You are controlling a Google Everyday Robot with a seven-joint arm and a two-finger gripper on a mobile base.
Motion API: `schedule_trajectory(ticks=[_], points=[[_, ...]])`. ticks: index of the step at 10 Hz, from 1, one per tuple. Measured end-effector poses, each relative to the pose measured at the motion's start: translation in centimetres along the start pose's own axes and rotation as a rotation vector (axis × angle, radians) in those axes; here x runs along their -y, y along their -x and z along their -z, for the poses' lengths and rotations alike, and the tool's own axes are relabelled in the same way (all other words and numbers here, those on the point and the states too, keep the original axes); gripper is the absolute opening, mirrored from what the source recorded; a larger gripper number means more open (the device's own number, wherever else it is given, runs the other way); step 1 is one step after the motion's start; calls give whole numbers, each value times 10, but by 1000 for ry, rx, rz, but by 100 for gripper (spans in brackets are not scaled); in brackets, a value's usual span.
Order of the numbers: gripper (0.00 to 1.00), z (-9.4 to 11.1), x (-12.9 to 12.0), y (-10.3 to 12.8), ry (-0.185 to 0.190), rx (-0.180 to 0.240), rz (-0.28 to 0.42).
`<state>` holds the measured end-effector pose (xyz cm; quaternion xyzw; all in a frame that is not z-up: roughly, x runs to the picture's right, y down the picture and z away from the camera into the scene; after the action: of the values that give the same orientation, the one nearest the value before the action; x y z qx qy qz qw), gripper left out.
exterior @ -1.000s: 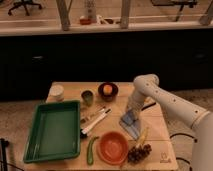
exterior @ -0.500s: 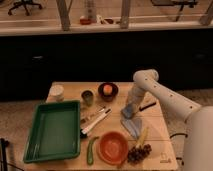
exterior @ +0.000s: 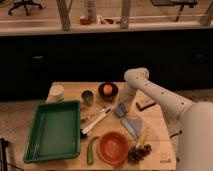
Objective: Wipe table surface with sponge
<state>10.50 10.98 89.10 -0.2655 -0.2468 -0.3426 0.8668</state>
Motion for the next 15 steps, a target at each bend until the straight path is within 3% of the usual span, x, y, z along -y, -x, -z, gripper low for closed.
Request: schedule_trajectory(ticks=[4,6,9,12,15], points=[[0,7,-30,22,3,15,35],[0,8,-49,13,16,8,15],[0,3,-58,-10,37,-10,-38],[0,-3,-37,-28,37,-30,-54],[0,-9,-11,-15,34,-27,-19]])
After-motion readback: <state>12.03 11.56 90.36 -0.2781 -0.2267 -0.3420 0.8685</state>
